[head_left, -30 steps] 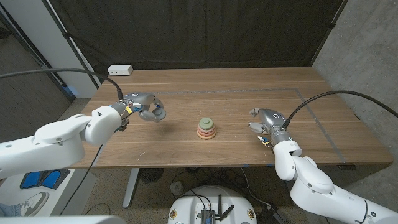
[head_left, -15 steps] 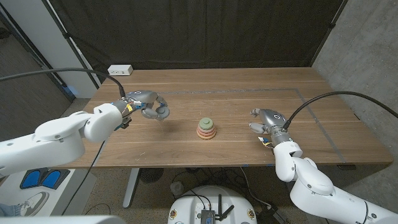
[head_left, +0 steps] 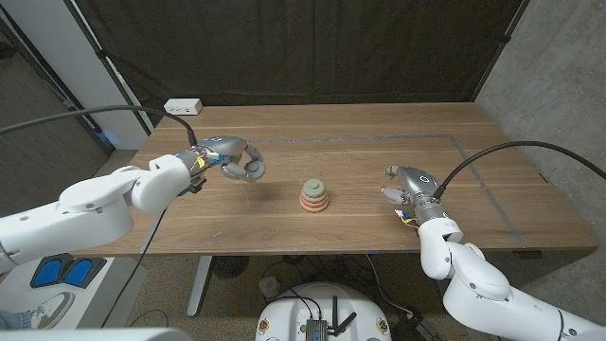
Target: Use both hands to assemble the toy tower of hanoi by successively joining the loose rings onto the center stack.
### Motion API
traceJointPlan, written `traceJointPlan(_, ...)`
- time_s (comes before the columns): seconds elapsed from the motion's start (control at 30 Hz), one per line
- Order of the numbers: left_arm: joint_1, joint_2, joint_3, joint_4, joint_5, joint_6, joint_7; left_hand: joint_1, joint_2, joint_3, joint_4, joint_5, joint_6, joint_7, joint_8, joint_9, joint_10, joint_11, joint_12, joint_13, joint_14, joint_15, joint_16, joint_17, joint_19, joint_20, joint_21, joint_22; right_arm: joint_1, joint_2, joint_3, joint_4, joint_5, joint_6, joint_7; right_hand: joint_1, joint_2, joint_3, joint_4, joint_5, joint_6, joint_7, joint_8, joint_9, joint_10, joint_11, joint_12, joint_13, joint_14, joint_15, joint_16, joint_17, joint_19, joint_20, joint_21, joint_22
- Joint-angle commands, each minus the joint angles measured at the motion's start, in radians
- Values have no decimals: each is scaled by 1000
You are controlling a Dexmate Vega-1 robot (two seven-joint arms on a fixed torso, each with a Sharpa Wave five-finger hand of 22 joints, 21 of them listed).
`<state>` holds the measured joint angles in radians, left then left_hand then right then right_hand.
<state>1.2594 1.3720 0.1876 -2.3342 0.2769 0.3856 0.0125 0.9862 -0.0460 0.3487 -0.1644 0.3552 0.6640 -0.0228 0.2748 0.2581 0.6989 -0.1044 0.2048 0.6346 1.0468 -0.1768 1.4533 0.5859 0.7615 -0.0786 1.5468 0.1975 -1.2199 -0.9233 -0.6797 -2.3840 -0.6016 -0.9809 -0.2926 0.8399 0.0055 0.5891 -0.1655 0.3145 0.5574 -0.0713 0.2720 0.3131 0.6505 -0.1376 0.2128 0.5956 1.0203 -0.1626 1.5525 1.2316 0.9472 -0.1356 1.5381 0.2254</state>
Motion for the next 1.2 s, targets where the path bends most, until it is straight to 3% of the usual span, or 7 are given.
traceJointPlan(0.03,-88,-54,72,21,42,-60,-56,1,11,-2,4,2,12,-1,-2,5,68,-57,3,3,10,-43,-1,5,4,-131,0,2,-20,-8,6,-17,6,-12,-24,6,1,6,-2,6,6,1,-4,5,2,2,-1,4,4,-51,2,3,9,-82,4,4)
traceJointPlan(0.37,-135,-116,119,40,74,-123,-62,6,14,0,2,2,18,-5,-2,6,71,-61,2,3,13,-43,1,9,3,-132,0,3,-48,-21,15,-38,4,-24,-51,7,1,7,-3,6,9,5,-4,6,3,3,-1,5,5,-51,3,3,7,-81,3,2)
traceJointPlan(0.57,-207,-159,172,64,105,-182,-117,10,15,1,0,2,20,-7,-3,6,72,-63,0,3,9,-43,-2,10,2,-131,0,4,-83,-25,36,-53,11,-31,-83,8,1,7,-3,6,9,3,-5,6,4,3,-1,5,5,-51,3,3,9,-81,4,4)
traceJointPlan(1.2,-347,-286,269,146,158,-268,-234,11,14,1,1,2,25,-12,-5,8,74,-66,-1,5,10,-43,-1,19,0,-131,4,11,-67,-40,24,-64,4,-39,-70,9,1,8,-2,6,9,2,-6,6,3,3,-2,6,5,-51,2,3,8,-81,4,3)
